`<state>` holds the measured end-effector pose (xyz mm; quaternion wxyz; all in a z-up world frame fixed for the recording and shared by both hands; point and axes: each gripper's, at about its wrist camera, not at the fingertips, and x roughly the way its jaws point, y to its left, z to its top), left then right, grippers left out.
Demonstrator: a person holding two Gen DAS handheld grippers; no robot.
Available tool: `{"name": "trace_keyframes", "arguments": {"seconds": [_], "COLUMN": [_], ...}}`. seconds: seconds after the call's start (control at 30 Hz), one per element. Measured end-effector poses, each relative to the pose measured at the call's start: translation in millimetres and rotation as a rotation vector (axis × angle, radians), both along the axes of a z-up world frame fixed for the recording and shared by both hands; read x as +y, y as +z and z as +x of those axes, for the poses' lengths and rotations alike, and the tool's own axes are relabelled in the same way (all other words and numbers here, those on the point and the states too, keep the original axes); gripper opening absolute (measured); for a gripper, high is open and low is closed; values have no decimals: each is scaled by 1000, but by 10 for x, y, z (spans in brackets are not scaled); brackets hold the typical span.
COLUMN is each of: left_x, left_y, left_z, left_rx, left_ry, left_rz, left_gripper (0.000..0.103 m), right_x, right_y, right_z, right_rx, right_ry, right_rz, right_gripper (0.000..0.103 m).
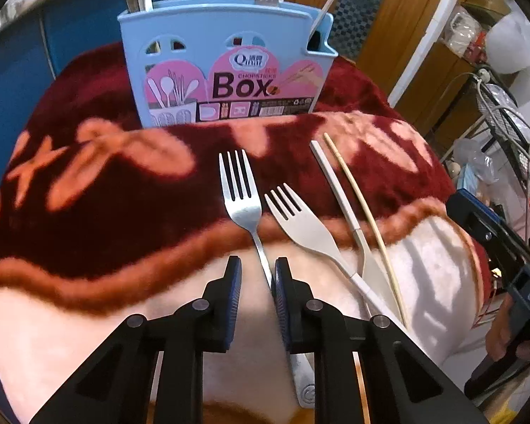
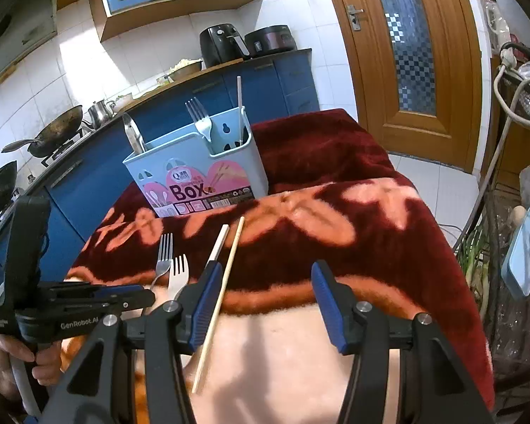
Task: Organize utensils
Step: 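Withdraw both open tools from the box back over the remaining utensils, then close the left tool on a silver fork while the right tool grasps a wooden chopstick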
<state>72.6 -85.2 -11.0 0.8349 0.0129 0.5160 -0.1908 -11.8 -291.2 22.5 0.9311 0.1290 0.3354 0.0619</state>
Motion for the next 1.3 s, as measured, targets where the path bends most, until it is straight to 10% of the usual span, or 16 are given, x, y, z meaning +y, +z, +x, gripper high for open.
{"name": "trace_keyframes", "arguments": {"seconds": [0.47, 0.93, 1.3], "left_x": [-68, 474, 730], "left_y": [-24, -1, 112], "left_z": [328, 198, 160], "left_rx": [198, 148, 16], "left_ry": [-42, 30, 66], "left_rz": [8, -183, -161], "left_gripper": [8, 3, 3], "right_x": [39, 352, 614], "right_y": [-54, -146, -266], "right_z": [94, 519, 846], "right_rx": [57, 293, 446], "right_ry": [37, 195, 246], "right_rz": [-22, -50, -137], "right_gripper": [56, 34, 19]}}
